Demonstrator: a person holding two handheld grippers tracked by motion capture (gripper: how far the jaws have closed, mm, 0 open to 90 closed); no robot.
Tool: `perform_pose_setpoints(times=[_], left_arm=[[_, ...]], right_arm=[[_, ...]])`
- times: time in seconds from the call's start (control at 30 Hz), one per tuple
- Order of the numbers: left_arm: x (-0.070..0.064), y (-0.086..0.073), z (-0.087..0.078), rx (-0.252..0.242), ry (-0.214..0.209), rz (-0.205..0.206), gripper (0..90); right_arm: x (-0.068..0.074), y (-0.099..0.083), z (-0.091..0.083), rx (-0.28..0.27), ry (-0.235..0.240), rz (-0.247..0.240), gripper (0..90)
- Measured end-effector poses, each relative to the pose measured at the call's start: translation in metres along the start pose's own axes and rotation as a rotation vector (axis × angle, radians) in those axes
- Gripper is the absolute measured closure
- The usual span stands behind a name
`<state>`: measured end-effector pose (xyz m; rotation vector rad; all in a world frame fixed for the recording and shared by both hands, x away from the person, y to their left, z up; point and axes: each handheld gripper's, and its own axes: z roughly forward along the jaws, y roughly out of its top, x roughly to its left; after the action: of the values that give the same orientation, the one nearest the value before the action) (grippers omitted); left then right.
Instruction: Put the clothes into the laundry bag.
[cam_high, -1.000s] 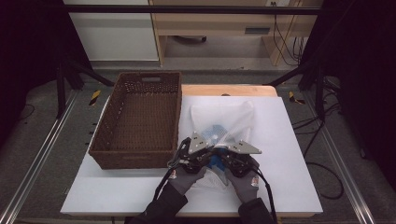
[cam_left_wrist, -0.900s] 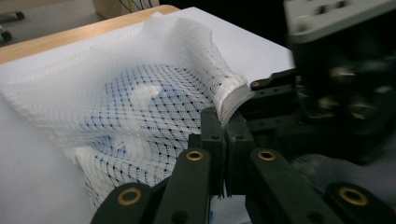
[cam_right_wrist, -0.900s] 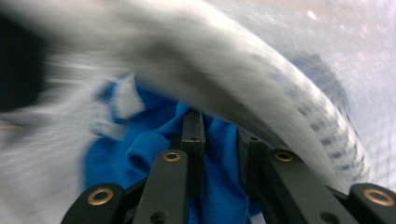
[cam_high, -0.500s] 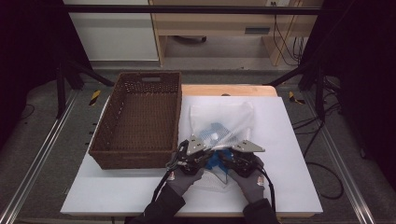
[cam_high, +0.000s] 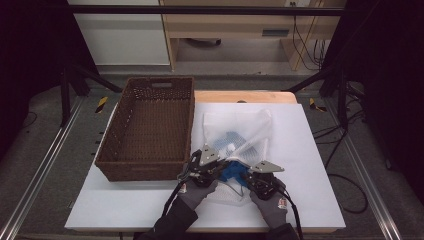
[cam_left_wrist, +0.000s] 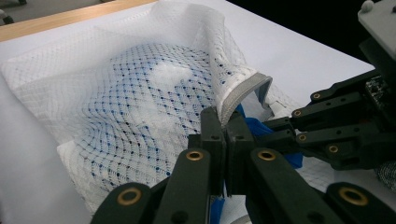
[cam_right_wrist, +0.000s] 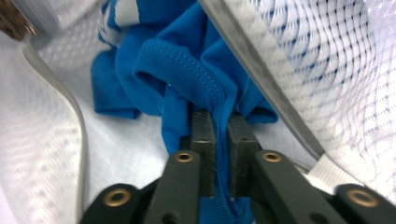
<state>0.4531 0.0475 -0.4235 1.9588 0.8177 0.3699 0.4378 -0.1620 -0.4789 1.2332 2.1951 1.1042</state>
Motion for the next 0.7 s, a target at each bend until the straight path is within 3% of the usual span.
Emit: perform_pose_setpoints(times=[0.13,0.2,0.37,0.47,0.53,0.6,0.7], left_arm=[[-0.004,0.003,-0.003,-0.014,-0.010,0.000,88.6],[-0.008,0.006,-0.007,-0.028,-0.022,0.010,88.6],[-0.012,0.007,-0.012,-0.031,-0.034,0.026,88.6],[-0.010,0.002,-0.008,-0.012,-0.033,0.021,88.6],[-0.008,-0.002,-0.004,0.003,-0.034,0.013,88.6],[-0.008,-0.005,0.001,0.015,-0.032,0.009,88.6],[-0.005,-0.007,0.003,0.019,-0.026,0.003,88.6]], right_arm=[[0.006,0.017,-0.002,-0.065,0.043,0.019,86.0],[0.008,0.027,0.001,-0.093,0.035,0.026,85.7],[0.000,0.048,0.022,-0.136,-0.082,0.063,83.4],[-0.010,0.046,0.034,-0.103,-0.145,0.066,81.2],[-0.015,0.042,0.043,-0.052,-0.169,0.052,78.3],[-0.018,0.037,0.049,-0.031,-0.159,0.056,73.6],[-0.015,0.037,0.038,-0.046,-0.127,0.041,64.1]])
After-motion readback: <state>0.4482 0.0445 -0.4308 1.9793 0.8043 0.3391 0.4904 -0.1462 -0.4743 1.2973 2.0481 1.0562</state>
